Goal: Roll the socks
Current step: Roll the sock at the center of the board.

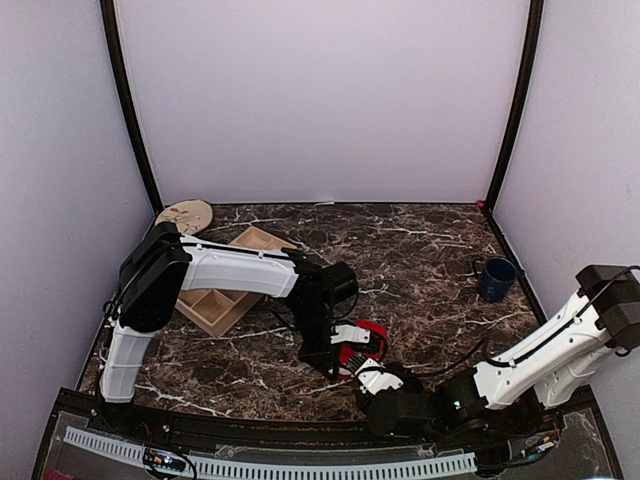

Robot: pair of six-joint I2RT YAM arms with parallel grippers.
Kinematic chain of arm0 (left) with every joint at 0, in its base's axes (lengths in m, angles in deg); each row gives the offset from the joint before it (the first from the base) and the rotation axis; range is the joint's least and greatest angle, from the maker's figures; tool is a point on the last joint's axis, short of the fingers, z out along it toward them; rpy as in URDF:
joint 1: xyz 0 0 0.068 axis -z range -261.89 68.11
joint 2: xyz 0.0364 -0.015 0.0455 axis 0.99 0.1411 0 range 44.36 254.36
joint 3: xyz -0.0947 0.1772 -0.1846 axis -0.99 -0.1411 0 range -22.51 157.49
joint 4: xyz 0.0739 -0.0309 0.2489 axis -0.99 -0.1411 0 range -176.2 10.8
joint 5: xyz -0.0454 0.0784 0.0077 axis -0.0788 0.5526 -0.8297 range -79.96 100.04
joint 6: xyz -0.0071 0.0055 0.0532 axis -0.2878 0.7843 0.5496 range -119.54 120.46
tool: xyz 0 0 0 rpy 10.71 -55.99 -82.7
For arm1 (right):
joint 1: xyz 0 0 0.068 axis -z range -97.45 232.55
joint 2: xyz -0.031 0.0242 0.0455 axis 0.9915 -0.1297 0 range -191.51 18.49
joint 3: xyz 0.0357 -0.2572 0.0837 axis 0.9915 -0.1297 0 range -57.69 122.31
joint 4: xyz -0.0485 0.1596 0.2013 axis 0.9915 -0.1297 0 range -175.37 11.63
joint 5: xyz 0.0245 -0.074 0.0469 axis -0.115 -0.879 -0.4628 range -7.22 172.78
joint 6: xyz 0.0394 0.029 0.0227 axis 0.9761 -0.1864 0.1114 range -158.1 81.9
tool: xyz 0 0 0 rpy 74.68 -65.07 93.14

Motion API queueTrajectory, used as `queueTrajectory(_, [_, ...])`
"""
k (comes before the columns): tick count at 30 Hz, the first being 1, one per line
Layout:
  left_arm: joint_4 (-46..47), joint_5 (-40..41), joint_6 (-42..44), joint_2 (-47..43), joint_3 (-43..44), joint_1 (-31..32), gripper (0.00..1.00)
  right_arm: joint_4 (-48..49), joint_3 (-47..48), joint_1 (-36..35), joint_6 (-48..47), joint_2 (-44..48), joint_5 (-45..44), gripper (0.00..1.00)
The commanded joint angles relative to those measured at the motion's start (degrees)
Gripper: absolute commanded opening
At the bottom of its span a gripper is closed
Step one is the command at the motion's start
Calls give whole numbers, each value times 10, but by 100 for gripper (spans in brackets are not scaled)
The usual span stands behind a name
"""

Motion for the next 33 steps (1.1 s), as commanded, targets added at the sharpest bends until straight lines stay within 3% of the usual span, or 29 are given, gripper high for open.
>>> queueTrajectory(1, [-19,-18,4,9,11,-1,0,36,14,0,-25,-27,-41,64])
queueTrajectory(8, [-20,-32,5,14,12,-1,1,101,-7,22,8,-35,-55,63])
queueTrajectory(19, [-18,-34,6,14,12,-1,1,172,-25,46,-32,-60,-1,61])
queueTrajectory(22, [-17,-33,7,14,10,-1,1,187,-39,54,-45,-49,28,55])
queueTrajectory(26, [-16,-31,7,15,12,-1,1,198,-47,71,-58,-44,73,37])
queueTrajectory(33, [-16,-37,6,16,17,-1,2,212,-40,83,-67,-53,103,32])
